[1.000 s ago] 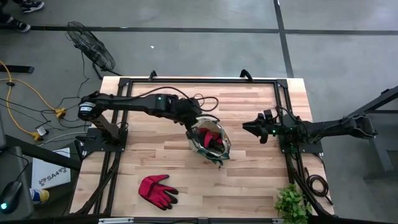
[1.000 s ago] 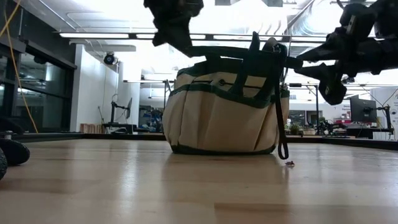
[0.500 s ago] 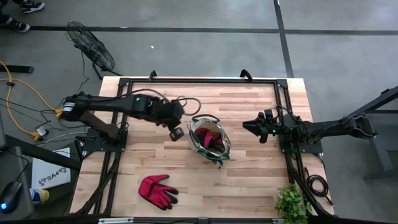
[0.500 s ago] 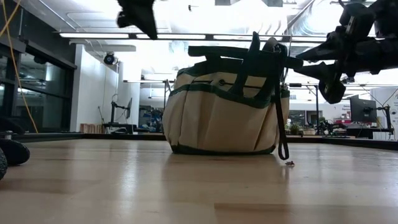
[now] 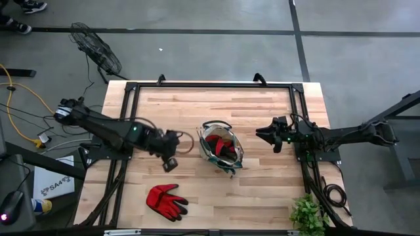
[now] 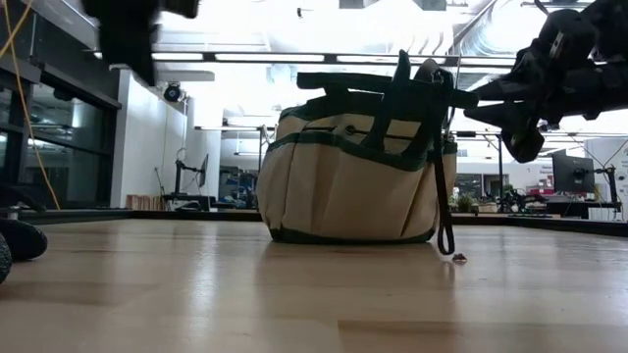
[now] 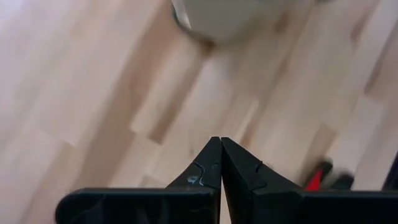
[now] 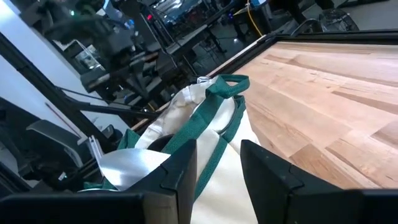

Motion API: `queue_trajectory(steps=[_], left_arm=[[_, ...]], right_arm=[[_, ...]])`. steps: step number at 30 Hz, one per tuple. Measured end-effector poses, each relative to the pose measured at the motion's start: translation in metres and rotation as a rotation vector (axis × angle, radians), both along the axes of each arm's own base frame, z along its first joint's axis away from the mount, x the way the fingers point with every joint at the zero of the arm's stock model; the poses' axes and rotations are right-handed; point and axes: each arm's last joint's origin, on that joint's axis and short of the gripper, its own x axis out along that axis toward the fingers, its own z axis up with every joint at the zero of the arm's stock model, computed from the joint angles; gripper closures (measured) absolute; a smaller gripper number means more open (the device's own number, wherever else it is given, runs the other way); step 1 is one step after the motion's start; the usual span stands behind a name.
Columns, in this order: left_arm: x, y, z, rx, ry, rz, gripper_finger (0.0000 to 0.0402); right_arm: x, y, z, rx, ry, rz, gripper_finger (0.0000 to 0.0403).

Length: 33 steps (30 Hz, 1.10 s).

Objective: Pick & Place Garden tools in Gardening bag
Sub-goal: Put the red glove into the gardening bag

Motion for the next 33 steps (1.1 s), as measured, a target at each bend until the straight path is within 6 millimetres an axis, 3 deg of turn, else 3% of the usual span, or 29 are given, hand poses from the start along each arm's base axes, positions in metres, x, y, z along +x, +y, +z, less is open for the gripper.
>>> queue_trajectory(steps=[7,29,33], left_arm=[[-0.016,-0.027,-0.021,-0.058,0.095,-0.126,0.0402],[-0.053,-0.091,-0.031,-0.049,0.112,-0.475,0.0402],[-0.058,-0.098,-0.038,-0.133,0.106,-0.376,0.0401]], right_arm=[[0.0,0.0,0.0,-0.002,0.002,0.0,0.0286],[0.0,0.0,-0.001,-0.001,0.007,-0.002,0.0286],[0.0,0.0,-0.001,-0.001,0.008,-0.002,0.0286]])
